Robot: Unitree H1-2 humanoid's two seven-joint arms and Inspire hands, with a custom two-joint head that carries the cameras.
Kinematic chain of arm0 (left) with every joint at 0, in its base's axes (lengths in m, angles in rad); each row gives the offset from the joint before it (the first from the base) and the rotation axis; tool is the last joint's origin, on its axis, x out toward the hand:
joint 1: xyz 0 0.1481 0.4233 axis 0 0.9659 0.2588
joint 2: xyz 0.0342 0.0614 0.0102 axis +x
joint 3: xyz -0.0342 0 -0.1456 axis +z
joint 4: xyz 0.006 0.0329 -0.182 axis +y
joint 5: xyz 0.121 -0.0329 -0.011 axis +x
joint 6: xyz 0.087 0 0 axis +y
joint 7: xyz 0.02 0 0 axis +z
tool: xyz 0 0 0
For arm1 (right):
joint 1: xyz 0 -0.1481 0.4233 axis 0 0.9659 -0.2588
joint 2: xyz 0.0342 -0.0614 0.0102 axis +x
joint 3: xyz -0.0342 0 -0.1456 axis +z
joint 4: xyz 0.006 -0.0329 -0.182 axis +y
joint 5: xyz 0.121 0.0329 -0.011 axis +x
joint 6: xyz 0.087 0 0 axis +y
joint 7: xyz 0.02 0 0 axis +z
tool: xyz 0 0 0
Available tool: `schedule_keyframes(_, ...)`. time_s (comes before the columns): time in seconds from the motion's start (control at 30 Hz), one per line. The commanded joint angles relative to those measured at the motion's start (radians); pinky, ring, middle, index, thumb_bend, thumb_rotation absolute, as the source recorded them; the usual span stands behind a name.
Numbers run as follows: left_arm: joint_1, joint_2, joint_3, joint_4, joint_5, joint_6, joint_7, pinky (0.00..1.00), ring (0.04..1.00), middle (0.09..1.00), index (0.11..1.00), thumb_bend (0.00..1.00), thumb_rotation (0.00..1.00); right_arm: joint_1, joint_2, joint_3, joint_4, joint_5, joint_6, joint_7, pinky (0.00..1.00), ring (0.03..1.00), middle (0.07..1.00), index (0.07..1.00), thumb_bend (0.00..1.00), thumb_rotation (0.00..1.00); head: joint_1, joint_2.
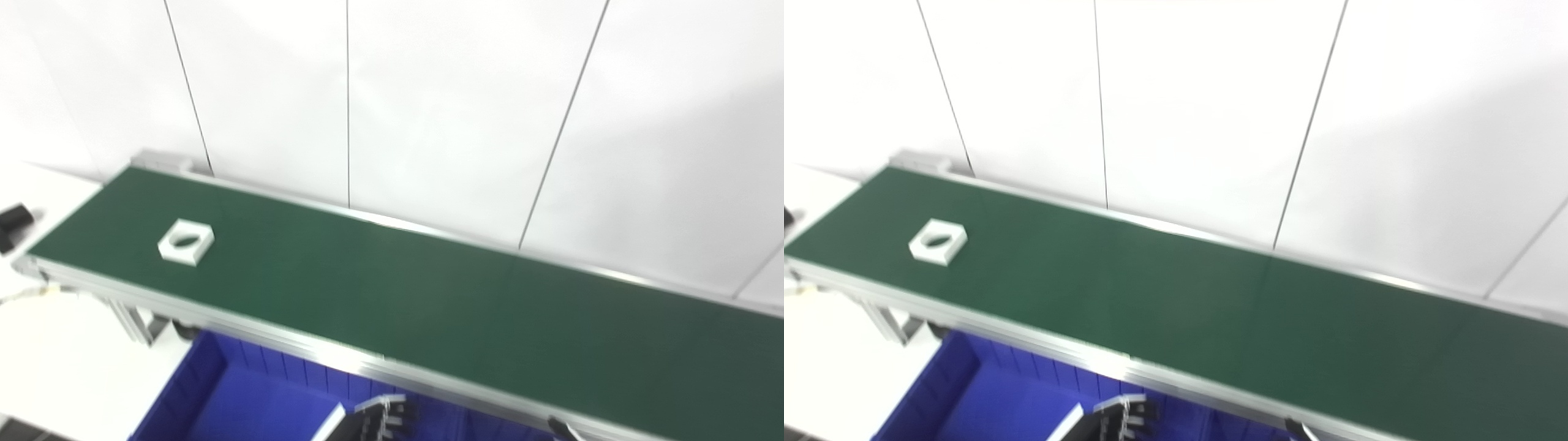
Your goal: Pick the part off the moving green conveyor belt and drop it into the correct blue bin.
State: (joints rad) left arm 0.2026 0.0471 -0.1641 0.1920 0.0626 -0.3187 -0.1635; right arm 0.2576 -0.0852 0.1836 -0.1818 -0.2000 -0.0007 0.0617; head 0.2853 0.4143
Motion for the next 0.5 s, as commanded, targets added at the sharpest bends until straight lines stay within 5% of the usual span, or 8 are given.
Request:
schedule_keyframes(0.0, -0.019, -0.007, 0.0, -0.013, -0.001, -0.044, 0.01, 0.6, 0.698, 0.759, 0.774, 0.96, 0.48, -0.012, 0.005, -0.005, -0.015, 0.013, -0.019, 0.002, 0.7, 0.765, 0.803, 0.89, 0.2, 0.0, 0.0, -0.001)
schedule_keyframes(0.47, -0.031, 0.015, 0.003, -0.044, 0.008, -0.048, 0.002, 0.61, 0.706, 0.759, 0.766, 0.99, 0.49, -0.025, 0.018, -0.009, 0.015, 0.024, -0.032, -0.005, 0.72, 0.771, 0.809, 0.906, 0.16, 0.0, 0.019, -0.025)
